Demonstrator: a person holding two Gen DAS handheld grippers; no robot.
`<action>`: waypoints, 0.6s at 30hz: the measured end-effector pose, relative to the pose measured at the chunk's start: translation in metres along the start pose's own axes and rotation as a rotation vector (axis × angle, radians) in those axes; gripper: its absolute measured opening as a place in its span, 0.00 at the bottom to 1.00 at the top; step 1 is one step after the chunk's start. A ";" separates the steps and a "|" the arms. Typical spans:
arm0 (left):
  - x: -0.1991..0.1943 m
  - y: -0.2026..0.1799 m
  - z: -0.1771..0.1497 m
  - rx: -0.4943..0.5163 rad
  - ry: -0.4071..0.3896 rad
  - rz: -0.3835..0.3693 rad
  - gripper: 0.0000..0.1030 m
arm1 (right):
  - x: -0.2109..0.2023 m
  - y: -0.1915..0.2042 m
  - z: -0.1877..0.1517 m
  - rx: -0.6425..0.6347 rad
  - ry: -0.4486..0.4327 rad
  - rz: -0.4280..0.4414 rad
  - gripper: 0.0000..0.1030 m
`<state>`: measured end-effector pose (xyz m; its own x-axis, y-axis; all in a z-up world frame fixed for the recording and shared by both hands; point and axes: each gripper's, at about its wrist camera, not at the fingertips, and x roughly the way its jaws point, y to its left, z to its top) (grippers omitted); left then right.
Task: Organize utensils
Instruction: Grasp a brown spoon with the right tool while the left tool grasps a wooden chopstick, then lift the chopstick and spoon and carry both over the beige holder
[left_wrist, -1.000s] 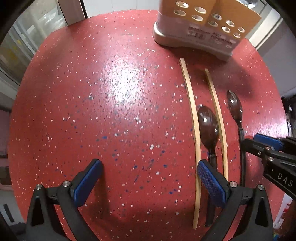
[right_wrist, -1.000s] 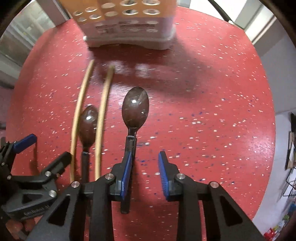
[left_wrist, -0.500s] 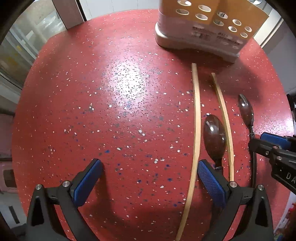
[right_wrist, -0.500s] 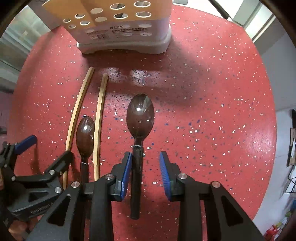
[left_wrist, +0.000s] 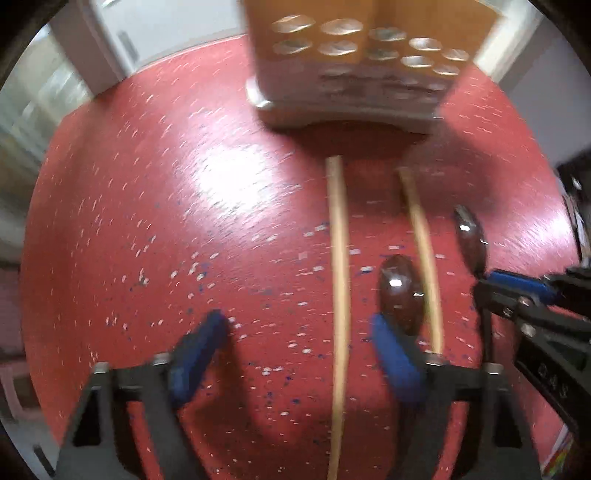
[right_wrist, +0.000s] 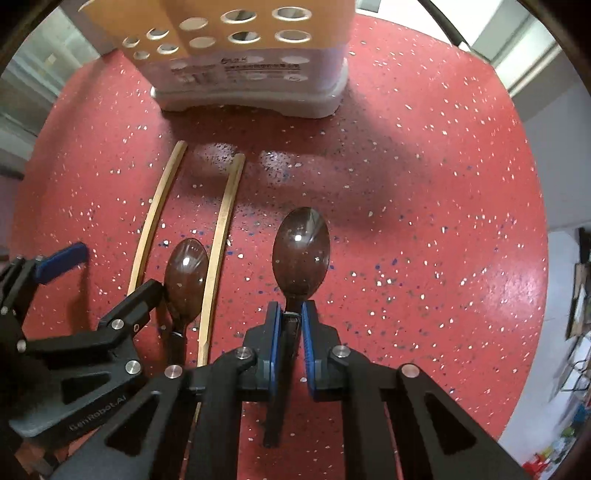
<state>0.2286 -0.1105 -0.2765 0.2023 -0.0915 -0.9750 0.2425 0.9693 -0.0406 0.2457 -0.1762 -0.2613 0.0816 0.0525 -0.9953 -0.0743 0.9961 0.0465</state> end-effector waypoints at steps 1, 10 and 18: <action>-0.005 -0.006 0.002 0.041 -0.018 -0.010 0.58 | -0.001 -0.006 -0.003 0.012 -0.005 0.010 0.12; -0.030 0.001 0.005 -0.047 -0.065 -0.180 0.27 | -0.043 -0.044 -0.017 0.068 -0.131 0.129 0.12; -0.095 0.024 -0.018 -0.101 -0.214 -0.219 0.27 | -0.105 -0.067 -0.027 0.078 -0.289 0.198 0.12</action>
<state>0.1979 -0.0743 -0.1888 0.3531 -0.3356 -0.8733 0.2093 0.9381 -0.2759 0.2152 -0.2504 -0.1620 0.3519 0.2516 -0.9016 -0.0420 0.9665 0.2533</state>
